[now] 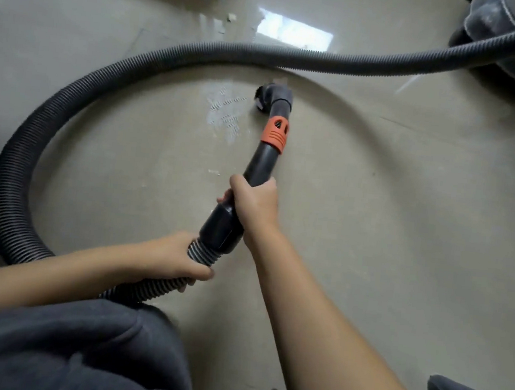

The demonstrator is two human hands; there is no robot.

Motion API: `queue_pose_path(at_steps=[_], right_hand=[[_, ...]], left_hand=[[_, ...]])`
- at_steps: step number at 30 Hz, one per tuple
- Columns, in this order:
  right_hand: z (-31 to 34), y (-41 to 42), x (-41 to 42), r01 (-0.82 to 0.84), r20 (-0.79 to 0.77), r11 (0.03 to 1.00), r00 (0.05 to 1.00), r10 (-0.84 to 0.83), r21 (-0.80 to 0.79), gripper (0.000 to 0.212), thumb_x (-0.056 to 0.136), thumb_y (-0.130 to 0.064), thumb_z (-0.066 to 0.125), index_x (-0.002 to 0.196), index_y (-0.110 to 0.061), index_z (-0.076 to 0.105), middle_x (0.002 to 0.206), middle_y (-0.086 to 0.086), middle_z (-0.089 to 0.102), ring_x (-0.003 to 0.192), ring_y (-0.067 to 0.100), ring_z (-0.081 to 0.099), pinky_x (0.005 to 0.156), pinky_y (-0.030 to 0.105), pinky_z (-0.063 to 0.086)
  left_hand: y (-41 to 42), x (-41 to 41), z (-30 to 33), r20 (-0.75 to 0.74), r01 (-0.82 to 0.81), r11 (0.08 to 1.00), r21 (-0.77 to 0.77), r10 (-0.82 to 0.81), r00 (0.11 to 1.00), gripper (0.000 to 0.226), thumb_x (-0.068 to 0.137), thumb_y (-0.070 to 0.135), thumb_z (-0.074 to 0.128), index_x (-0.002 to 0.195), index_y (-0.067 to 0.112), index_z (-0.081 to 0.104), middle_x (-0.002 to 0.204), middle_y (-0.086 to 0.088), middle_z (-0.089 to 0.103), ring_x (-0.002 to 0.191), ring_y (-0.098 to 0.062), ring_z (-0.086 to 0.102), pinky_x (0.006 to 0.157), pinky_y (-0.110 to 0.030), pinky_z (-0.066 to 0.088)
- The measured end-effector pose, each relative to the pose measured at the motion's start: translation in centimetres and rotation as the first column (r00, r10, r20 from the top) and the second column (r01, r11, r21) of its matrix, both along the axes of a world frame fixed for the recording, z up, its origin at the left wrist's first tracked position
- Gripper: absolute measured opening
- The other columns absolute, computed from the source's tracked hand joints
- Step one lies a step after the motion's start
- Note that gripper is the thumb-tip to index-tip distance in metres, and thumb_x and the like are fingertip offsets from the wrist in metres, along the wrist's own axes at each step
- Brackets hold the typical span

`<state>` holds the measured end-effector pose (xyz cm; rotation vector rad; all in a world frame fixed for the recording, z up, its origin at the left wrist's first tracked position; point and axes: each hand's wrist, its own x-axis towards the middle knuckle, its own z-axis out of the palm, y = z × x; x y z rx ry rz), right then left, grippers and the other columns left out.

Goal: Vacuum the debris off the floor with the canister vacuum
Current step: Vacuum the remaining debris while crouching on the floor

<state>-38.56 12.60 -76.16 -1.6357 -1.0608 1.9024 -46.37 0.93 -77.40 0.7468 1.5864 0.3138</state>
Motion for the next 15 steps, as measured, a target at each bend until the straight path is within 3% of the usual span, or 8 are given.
queue_pose_path(at_steps=[3, 8, 10, 13, 15], right_hand=[[-0.4, -0.3, -0.8, -0.026, 0.028, 0.998, 0.999, 0.025, 0.053, 0.020, 0.080, -0.007, 0.056, 0.097, -0.009, 0.044, 0.066, 0.011, 0.058, 0.048, 0.019, 0.061, 0.050, 0.027, 0.051], [-1.4, 1.3, 2.2, 0.180, 0.077, 0.976, 0.979, -0.190, 0.124, 0.017, 0.082, -0.005, 0.054, 0.091, -0.011, 0.042, 0.059, 0.005, 0.056, 0.047, 0.016, 0.060, 0.051, 0.027, 0.050], [-1.4, 1.8, 1.6, 0.101, 0.087, 0.986, 0.990, -0.113, 0.134, 0.018, 0.081, -0.004, 0.054, 0.096, -0.007, 0.043, 0.059, 0.006, 0.056, 0.048, 0.018, 0.061, 0.049, 0.026, 0.049], [-1.3, 1.9, -2.1, -0.155, 0.093, 0.980, 0.985, 0.144, 0.121, 0.020, 0.081, -0.002, 0.055, 0.097, -0.005, 0.045, 0.060, 0.011, 0.054, 0.049, 0.025, 0.061, 0.045, 0.026, 0.049], [-1.0, 1.9, -4.6, -0.343, 0.117, 0.931, 0.937, 0.330, 0.126, 0.018, 0.081, -0.003, 0.056, 0.095, -0.005, 0.045, 0.060, 0.010, 0.054, 0.050, 0.027, 0.061, 0.046, 0.026, 0.048]], left_hand=[[-0.9, -0.2, -0.8, 0.004, -0.099, 0.993, 0.065, 0.099, 0.995, 0.018, 0.080, 0.002, 0.068, 0.078, 0.010, 0.052, 0.057, -0.004, 0.056, 0.045, -0.011, 0.054, 0.047, -0.025, 0.049], [1.3, 1.1, -2.0, 0.065, -0.038, 0.993, 0.111, 0.031, 0.997, 0.023, 0.068, 0.020, 0.068, 0.088, 0.014, 0.057, 0.061, 0.000, 0.059, 0.052, -0.019, 0.057, 0.055, -0.031, 0.051], [1.3, 1.2, -2.3, 0.078, -0.099, 0.990, 0.096, 0.092, 0.993, 0.023, 0.073, 0.017, 0.070, 0.090, 0.010, 0.057, 0.062, -0.002, 0.059, 0.051, -0.019, 0.057, 0.053, -0.028, 0.050], [0.3, 1.0, -2.5, 0.094, -0.295, 0.952, 0.082, 0.288, 0.953, 0.024, 0.067, 0.022, 0.073, 0.076, 0.011, 0.053, 0.055, -0.001, 0.057, 0.042, -0.014, 0.054, 0.047, -0.023, 0.047], [-0.1, 0.6, -2.5, 0.072, -0.424, 0.903, 0.074, 0.419, 0.905, 0.027, 0.075, 0.016, 0.077, 0.070, 0.011, 0.052, 0.053, -0.001, 0.058, 0.038, -0.010, 0.053, 0.043, -0.019, 0.045]])
